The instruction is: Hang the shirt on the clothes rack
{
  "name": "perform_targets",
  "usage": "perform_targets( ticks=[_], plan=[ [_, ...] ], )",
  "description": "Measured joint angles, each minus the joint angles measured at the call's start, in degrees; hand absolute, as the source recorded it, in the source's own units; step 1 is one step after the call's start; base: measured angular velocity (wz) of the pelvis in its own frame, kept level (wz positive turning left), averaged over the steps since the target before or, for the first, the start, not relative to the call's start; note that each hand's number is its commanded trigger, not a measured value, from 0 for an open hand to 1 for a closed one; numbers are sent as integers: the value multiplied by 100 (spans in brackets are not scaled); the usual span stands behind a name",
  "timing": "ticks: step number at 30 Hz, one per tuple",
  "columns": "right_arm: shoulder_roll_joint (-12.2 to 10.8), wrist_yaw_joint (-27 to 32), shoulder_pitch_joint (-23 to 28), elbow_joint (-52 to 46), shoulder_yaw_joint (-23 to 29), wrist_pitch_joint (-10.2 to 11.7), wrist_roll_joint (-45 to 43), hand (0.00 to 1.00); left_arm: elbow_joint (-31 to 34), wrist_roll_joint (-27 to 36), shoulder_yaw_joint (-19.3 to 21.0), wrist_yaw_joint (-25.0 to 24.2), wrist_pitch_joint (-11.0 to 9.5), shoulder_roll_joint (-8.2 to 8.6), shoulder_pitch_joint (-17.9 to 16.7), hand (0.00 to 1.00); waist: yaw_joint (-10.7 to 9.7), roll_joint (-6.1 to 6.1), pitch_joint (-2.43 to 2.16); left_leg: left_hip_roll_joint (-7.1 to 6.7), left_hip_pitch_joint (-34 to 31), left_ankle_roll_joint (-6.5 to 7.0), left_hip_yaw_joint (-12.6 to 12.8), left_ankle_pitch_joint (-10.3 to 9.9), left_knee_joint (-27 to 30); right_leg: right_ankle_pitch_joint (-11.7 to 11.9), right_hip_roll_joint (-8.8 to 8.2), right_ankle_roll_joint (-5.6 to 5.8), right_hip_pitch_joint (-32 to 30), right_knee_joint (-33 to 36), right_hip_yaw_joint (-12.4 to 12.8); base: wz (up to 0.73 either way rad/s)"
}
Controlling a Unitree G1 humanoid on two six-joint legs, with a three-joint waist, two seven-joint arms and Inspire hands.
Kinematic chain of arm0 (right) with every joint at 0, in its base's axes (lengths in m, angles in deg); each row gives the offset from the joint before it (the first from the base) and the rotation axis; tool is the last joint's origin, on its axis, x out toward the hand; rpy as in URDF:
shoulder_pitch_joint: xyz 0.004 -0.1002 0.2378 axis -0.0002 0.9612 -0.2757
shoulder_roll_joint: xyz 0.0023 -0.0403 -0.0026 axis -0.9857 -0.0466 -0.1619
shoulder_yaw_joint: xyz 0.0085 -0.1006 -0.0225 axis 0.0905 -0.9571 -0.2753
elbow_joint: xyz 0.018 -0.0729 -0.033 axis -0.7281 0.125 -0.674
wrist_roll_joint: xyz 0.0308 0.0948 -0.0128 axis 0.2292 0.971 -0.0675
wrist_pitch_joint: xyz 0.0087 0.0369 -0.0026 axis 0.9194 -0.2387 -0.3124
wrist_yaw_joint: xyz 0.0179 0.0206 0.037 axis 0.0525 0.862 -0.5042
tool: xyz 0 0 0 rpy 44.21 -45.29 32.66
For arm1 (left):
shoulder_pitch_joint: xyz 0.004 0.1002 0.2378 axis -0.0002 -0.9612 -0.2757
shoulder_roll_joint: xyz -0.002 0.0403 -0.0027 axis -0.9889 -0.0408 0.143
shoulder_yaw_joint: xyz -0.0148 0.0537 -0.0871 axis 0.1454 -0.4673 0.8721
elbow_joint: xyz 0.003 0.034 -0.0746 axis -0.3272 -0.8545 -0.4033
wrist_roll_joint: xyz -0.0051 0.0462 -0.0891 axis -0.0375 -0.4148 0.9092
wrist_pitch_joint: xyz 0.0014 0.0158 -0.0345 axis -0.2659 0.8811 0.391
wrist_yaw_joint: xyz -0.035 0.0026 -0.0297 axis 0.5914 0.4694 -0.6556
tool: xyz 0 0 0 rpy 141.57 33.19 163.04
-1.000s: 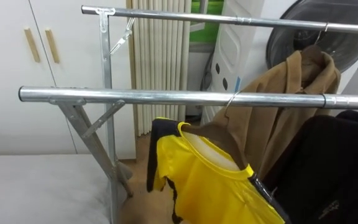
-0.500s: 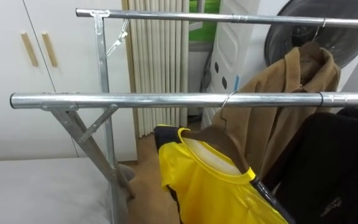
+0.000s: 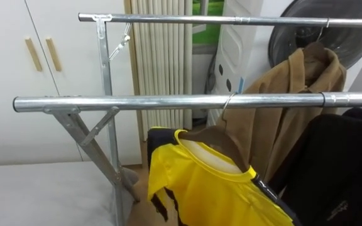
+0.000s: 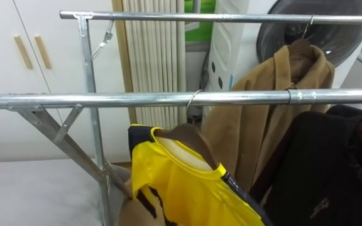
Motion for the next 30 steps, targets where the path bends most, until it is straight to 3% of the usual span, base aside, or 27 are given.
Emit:
perform_targets(
  ticks=[4,14,30],
  plan=[
    [-13,30,-98,55,58,-61,-89,0,-53,2,118,-18,116,29,113,0,-9,2,2,0,0,0,0,0,-1,-2,1,-1,4,0,-3,0],
    [-27,42,-183,58,47,-53,-115,0,-278,235,111,-14,119,60,315,0,41,17,19,2,-4,-1,2,-1,40,-12,5,2,-1,-3,-1,0],
    [-31,43,-227,44,65,-32,-305,0,-280,229,117,-4,90,83,321,0,92,40,26,7,-5,-8,0,-8,-2,-15,8,2,5,-1,-12,0]
  ],
)
